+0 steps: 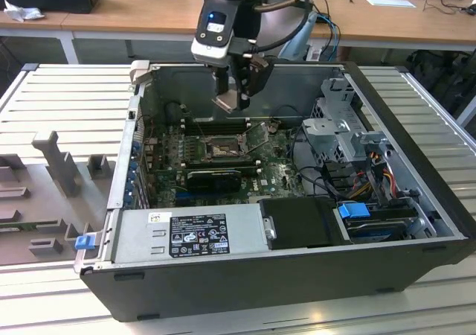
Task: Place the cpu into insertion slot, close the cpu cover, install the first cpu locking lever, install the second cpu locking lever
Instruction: 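Place the cpu into insertion slot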
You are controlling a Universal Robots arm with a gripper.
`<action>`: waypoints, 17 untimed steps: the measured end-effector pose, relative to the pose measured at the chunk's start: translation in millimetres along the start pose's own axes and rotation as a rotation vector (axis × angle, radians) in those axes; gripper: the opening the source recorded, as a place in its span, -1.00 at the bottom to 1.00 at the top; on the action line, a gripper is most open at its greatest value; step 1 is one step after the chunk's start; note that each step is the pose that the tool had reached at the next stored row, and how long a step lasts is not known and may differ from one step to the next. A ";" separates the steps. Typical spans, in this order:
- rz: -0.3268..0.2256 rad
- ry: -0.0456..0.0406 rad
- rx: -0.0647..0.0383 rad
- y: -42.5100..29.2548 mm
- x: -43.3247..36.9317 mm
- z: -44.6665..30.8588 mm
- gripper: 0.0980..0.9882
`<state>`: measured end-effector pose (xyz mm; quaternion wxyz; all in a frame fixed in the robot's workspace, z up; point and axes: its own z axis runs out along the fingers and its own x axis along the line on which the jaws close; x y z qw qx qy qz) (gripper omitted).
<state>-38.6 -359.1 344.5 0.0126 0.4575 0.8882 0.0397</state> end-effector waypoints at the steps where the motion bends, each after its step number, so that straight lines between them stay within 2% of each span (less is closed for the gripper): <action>1: 0.015 -0.0013 0.000 0.0 0.0 0.4 -0.02; 2: 0.030 -0.0025 0.000 0.0 0.0 0.6 -0.02; 6: 0.149 -0.0122 -0.002 -0.2 0.0 2.4 -0.02; 8: 0.162 -0.0149 -0.001 -0.3 -0.1 3.6 -0.02; 9: 0.162 -0.0195 0.001 -0.5 -0.1 5.5 -0.02; 11: 0.162 -0.0232 0.004 -0.8 -0.1 9.6 -0.02; 13: 0.170 -0.0258 0.005 -0.8 -0.2 10.1 -0.02; 17: 0.243 -0.0317 0.004 -0.9 -0.1 11.2 -0.02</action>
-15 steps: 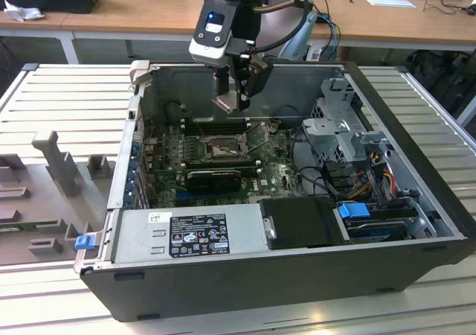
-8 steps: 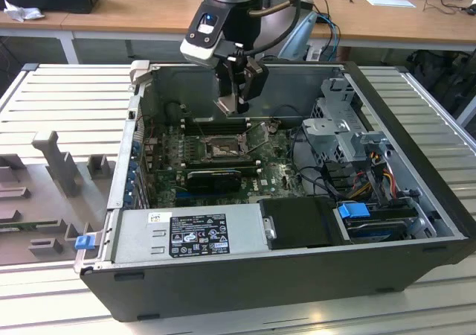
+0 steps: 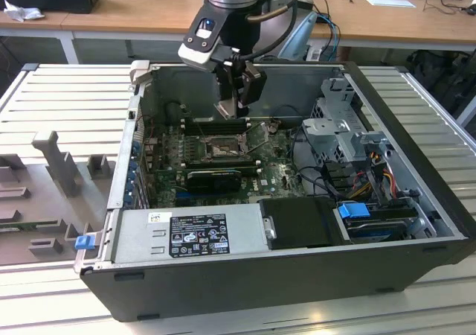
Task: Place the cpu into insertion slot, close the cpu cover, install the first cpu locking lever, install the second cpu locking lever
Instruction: 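Place the cpu into insertion slot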
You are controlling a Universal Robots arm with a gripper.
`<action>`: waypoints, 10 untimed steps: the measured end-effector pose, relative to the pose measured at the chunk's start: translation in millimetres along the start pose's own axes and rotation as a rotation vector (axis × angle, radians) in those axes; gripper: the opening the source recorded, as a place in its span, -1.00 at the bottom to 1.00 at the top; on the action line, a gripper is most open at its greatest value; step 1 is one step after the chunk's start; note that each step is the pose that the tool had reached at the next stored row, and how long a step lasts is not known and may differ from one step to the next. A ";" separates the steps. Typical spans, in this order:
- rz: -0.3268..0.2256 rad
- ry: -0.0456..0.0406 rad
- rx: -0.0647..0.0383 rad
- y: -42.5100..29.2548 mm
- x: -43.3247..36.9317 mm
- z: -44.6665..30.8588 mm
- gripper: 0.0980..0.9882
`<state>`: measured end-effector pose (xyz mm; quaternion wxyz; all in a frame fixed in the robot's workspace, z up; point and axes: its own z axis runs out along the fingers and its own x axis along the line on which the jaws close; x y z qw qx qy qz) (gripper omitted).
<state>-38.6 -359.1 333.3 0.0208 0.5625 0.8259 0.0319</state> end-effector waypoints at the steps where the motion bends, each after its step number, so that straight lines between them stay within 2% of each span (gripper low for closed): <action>1: 0.024 -0.0019 0.000 0.0 0.0 0.4 -0.02; 6: 0.123 -0.0095 0.000 -0.2 0.0 2.5 -0.02; 8: 0.184 -0.0141 0.000 -0.3 0.0 3.8 -0.02; 10: 0.210 -0.0160 0.000 -0.3 0.0 4.4 -0.02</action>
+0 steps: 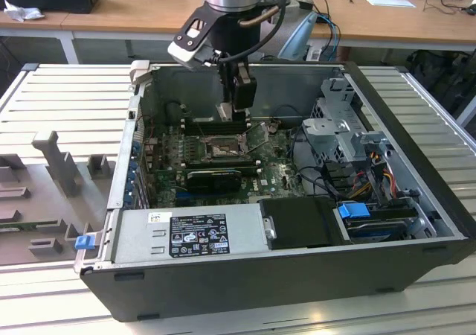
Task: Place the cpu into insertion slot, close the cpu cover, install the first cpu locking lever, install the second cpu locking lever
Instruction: 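Place the cpu into insertion slot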
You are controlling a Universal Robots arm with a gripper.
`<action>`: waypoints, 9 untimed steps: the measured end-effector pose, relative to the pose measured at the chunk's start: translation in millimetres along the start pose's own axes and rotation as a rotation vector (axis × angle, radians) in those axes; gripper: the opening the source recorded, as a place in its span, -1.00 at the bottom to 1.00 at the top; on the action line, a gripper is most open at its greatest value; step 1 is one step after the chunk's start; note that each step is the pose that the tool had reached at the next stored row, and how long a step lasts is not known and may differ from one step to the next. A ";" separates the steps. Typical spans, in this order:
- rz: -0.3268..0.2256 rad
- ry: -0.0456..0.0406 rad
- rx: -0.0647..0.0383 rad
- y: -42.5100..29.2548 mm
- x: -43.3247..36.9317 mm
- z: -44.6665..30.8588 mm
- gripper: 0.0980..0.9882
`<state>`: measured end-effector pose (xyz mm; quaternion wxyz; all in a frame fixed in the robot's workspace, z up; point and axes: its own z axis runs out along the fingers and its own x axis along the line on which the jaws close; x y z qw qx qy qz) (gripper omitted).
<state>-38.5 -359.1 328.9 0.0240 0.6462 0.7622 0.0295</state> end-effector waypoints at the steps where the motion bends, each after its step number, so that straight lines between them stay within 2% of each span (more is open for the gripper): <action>1: 0.016 -0.0013 0.000 0.0 0.0 0.4 -0.02; 5: 0.062 -0.0048 0.000 -0.1 0.0 1.7 -0.02; 9: 0.068 -0.0053 0.000 -0.5 0.0 6.5 -0.02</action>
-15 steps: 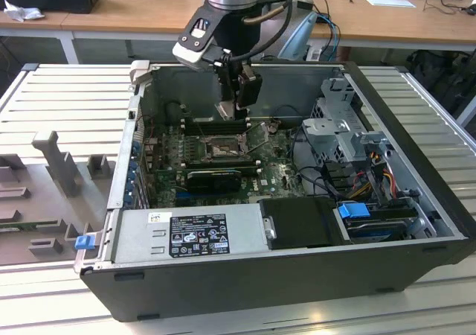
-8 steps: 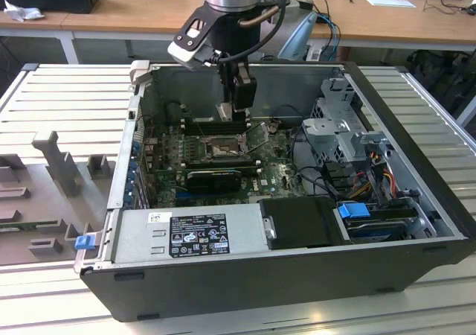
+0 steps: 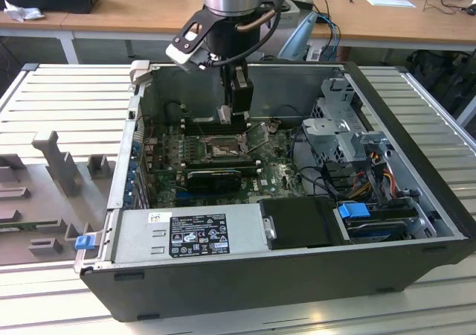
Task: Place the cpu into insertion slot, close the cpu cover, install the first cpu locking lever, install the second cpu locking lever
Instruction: 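Place the cpu into insertion slot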
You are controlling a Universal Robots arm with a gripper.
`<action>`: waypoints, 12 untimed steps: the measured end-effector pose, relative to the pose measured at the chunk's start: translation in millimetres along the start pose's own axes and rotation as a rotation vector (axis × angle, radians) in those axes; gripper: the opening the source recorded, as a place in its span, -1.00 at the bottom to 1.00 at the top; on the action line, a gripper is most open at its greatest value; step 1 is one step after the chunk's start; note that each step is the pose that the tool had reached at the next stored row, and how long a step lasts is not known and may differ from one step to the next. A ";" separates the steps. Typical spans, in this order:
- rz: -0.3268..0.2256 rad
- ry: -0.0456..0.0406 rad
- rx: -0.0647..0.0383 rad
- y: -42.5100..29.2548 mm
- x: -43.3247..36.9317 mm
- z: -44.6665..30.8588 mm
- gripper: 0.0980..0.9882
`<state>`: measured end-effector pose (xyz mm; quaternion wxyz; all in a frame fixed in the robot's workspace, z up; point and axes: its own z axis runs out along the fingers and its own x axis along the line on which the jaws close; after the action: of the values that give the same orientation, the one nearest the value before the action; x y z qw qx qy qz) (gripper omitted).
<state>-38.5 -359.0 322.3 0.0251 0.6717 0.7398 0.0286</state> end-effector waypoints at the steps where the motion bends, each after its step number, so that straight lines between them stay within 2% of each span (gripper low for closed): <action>1: 0.000 0.0001 0.000 -0.2 0.0 2.6 -0.02; 2: 0.001 0.0000 0.000 -0.3 0.0 4.3 -0.02; 6: 0.067 -0.0053 0.000 -1.1 0.0 14.3 -0.02; 12: 0.072 -0.0070 -0.003 -2.1 0.0 27.3 -0.02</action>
<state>-38.5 -359.0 294.9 0.0276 0.6980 0.7150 0.0282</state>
